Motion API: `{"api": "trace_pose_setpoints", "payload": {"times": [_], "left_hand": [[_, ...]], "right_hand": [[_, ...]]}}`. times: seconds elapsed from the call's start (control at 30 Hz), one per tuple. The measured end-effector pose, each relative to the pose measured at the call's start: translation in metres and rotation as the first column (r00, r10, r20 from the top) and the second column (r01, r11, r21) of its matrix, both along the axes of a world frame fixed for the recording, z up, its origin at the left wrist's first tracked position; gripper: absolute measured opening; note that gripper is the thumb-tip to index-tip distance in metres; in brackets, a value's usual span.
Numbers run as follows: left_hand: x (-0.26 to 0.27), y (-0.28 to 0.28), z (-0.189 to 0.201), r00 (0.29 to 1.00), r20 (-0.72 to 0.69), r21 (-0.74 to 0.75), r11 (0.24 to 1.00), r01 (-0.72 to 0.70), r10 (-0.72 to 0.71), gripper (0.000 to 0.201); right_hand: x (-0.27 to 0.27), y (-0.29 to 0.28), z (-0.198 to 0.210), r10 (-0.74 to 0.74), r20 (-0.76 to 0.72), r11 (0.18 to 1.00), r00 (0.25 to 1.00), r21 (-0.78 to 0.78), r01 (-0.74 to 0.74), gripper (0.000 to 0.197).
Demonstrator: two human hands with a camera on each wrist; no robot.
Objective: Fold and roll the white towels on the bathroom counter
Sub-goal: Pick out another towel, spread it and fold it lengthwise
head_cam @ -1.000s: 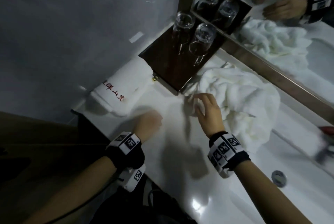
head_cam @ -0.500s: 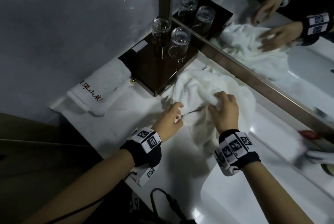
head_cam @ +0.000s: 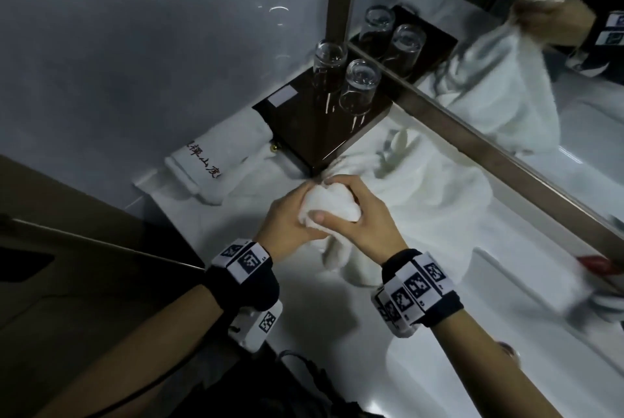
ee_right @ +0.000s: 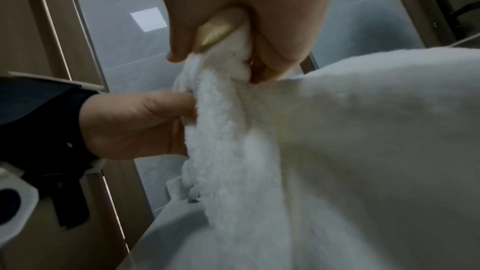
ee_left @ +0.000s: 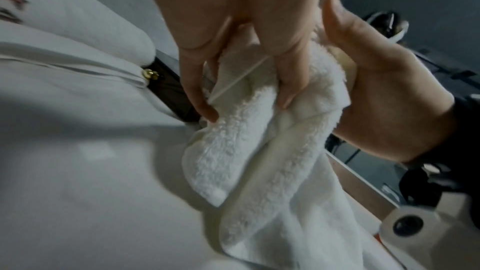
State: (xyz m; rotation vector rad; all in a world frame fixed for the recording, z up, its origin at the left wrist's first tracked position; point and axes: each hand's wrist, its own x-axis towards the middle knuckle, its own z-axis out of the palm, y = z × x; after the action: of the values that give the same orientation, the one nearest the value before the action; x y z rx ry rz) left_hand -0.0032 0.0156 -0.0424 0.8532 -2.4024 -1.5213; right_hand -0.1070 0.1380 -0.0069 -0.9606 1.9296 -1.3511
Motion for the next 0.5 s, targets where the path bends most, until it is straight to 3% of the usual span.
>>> {"api": "trace_pose_setpoints", "payload": {"times": [0.1, 0.2, 0.27, 0.3, 0.4, 0.5], "left_hand": [[0.024, -0.008, 0.003, 0.991, -0.018, 0.088, 0.988, -0.128, 0.130, 0.065], [0.046, -0.016, 0.014, 0.962, -0.091, 0.273, 0.935, -0.226, 0.259, 0.059], [0.060, -0.021, 0.023, 0.927, -0.152, 0.383, 0.885, -0.265, 0.343, 0.058], [0.067, -0.024, 0.026, 0.907, -0.179, 0.415, 0.865, -0.283, 0.382, 0.058], [0.086, -0.035, 0.039, 0.858, -0.223, 0.430, 0.836, -0.340, 0.463, 0.068], [0.102, -0.043, 0.052, 0.809, -0.263, 0.410, 0.820, -0.400, 0.526, 0.073]], "right_hand": [[0.005, 0.003, -0.004, 0.077, -0.007, 0.996, 0.997, 0.036, -0.077, 0.085], [0.010, 0.005, -0.015, 0.226, -0.159, 0.934, 0.961, 0.316, -0.167, 0.107], [0.017, 0.002, -0.021, 0.347, -0.289, 0.846, 0.892, 0.507, -0.164, 0.097], [0.021, -0.001, -0.021, 0.344, -0.307, 0.843, 0.887, 0.518, -0.148, 0.085], [0.034, -0.008, -0.016, 0.177, -0.264, 0.928, 0.948, 0.366, -0.072, 0.051], [0.046, -0.015, -0.008, 0.145, -0.296, 0.950, 0.944, 0.309, -0.049, 0.026]]}}
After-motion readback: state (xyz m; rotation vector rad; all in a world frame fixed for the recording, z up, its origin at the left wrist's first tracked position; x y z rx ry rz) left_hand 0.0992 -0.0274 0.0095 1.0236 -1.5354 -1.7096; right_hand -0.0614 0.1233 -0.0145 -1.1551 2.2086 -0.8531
